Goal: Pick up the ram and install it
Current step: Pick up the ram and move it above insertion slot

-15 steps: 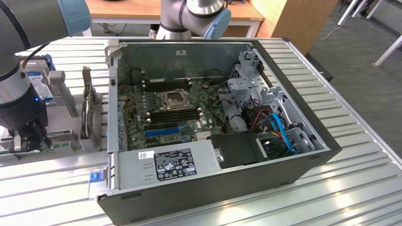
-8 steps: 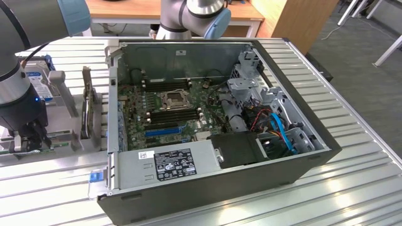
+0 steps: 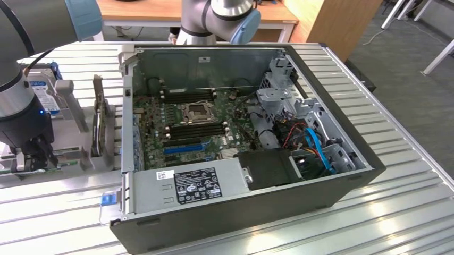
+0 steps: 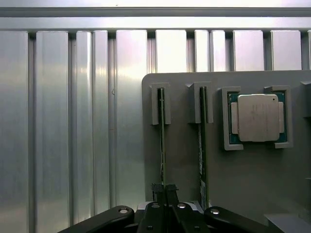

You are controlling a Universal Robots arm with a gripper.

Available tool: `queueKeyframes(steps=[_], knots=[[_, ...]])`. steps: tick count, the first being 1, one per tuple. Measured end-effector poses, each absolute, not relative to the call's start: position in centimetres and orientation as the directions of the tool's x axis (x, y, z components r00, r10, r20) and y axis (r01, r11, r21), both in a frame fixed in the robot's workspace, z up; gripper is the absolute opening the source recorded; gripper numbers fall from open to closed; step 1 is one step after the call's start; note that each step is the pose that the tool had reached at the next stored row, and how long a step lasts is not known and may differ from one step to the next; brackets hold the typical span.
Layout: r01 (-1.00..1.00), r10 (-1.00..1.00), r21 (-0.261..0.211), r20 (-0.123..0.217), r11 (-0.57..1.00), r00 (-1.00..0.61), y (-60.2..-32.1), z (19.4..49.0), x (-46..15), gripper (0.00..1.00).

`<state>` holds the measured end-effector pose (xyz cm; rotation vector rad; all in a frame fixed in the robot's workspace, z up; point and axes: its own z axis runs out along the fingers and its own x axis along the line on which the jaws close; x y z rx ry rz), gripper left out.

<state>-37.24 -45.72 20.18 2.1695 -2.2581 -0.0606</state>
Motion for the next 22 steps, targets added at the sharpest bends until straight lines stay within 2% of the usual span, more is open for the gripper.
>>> queueKeyframes(steps=[22], knots=[[-0.999,-1.000,0.035,-0.020,-0.001,0.000,-45.72,20.19,-37.24,0.12]])
